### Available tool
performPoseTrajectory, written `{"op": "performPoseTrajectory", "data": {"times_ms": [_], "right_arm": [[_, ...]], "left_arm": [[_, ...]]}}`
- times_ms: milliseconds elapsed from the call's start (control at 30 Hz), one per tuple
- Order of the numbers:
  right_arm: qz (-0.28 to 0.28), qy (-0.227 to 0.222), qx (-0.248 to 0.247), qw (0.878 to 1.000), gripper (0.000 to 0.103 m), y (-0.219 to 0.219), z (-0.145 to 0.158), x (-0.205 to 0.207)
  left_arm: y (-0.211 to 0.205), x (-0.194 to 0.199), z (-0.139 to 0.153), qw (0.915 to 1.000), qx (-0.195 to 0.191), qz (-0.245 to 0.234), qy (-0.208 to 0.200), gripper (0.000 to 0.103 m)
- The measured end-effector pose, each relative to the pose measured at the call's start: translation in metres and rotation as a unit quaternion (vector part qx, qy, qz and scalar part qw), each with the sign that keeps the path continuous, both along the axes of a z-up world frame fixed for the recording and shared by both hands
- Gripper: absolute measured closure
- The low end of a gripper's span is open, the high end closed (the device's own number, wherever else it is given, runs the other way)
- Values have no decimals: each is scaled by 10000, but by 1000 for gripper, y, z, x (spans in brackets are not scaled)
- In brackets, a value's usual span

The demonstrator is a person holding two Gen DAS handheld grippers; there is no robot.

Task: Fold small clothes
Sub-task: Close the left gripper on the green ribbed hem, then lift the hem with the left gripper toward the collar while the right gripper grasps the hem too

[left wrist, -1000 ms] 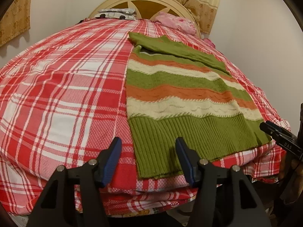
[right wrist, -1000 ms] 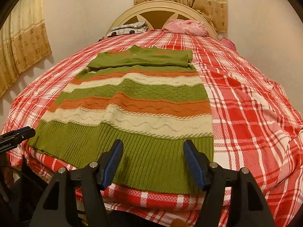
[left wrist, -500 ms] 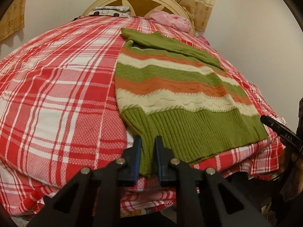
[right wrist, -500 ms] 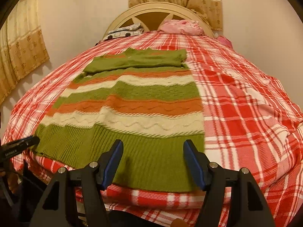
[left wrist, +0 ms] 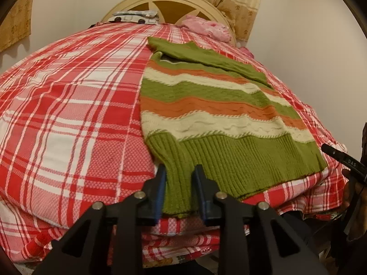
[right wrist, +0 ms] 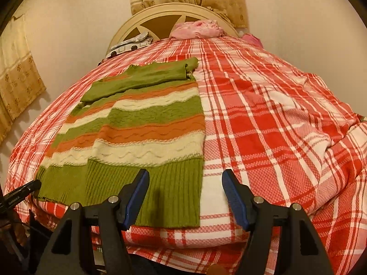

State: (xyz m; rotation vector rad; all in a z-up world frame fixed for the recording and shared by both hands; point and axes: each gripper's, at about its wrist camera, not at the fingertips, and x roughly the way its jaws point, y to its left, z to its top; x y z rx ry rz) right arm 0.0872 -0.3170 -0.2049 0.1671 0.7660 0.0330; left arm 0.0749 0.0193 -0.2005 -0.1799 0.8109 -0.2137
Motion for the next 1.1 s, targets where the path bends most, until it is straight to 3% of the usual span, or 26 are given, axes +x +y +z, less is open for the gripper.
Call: {"op": "performPoseTrajectory", "data": {"times_ms": [133,233,267,300,333,433,667,867,1100], "right_arm": [[117,138,105,9998,40,4,-9,3],[118,122,-96,9998,46,10,-14,4],[130,125,-100,9998,48,10,-13,4],[165,150,-19,9997,64,9,-13,4],[212,185,64,9996,82,9,-14,4],[365,197,167,9990,93,10,-14,3],[350,-555,1051,9923,96,-14,11,-12],[374,-610,1350,9883,97,-15,12,-10],[322,-1066,1531,9819,97,-15,46,-13]], "left_arm": [[2,1,0,9998,-169,-56,-3,68],[3,2,0,9998,-193,-97,9,73],[3,2,0,9998,-172,-104,17,83],[3,2,0,9998,-166,-110,31,90],[4,3,-1,9997,-195,-124,51,91],[5,2,1,9995,-257,-170,25,93],[24,-2,26,9967,-684,-106,-419,94],[25,0,37,9954,-741,-203,-579,94],[32,14,53,9934,-818,-203,-784,95]]}}
